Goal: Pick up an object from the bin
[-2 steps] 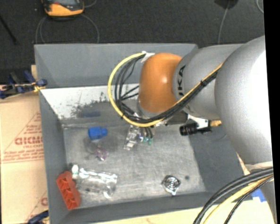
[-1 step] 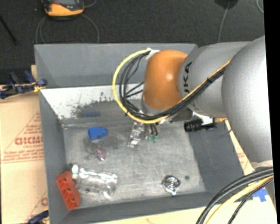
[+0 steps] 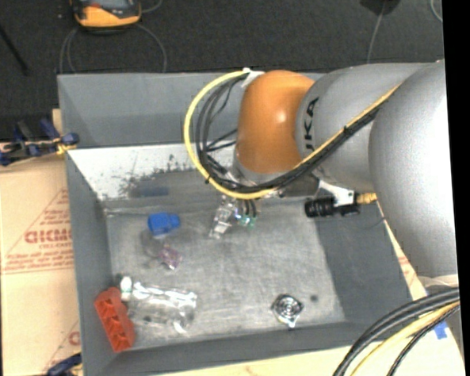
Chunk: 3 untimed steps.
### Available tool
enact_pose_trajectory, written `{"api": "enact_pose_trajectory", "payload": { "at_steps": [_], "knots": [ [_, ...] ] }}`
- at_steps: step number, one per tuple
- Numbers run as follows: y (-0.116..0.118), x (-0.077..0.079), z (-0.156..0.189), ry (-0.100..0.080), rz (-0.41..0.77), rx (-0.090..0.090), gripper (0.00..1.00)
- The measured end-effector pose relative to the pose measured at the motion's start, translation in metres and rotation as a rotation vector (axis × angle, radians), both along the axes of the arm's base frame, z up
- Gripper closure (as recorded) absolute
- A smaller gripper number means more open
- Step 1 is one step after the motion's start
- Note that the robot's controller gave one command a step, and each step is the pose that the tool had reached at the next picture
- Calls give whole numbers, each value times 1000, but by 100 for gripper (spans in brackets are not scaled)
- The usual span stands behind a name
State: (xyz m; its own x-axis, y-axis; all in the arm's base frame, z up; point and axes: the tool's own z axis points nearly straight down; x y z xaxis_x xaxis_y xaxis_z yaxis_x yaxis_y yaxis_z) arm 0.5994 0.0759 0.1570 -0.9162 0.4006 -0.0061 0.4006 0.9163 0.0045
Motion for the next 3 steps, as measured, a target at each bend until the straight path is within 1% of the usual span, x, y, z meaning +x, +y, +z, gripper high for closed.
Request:
{"api": "enact_pose_trajectory", "payload": {
  "at_steps": [1,2,3],
  "knots": [
    [-97,-35,-8,8,-9,-7,100],
    [-92,-34,-8,5,-2,-4,0],
    [-41,-2,-28,3,-50,1,0]
  ]
}}
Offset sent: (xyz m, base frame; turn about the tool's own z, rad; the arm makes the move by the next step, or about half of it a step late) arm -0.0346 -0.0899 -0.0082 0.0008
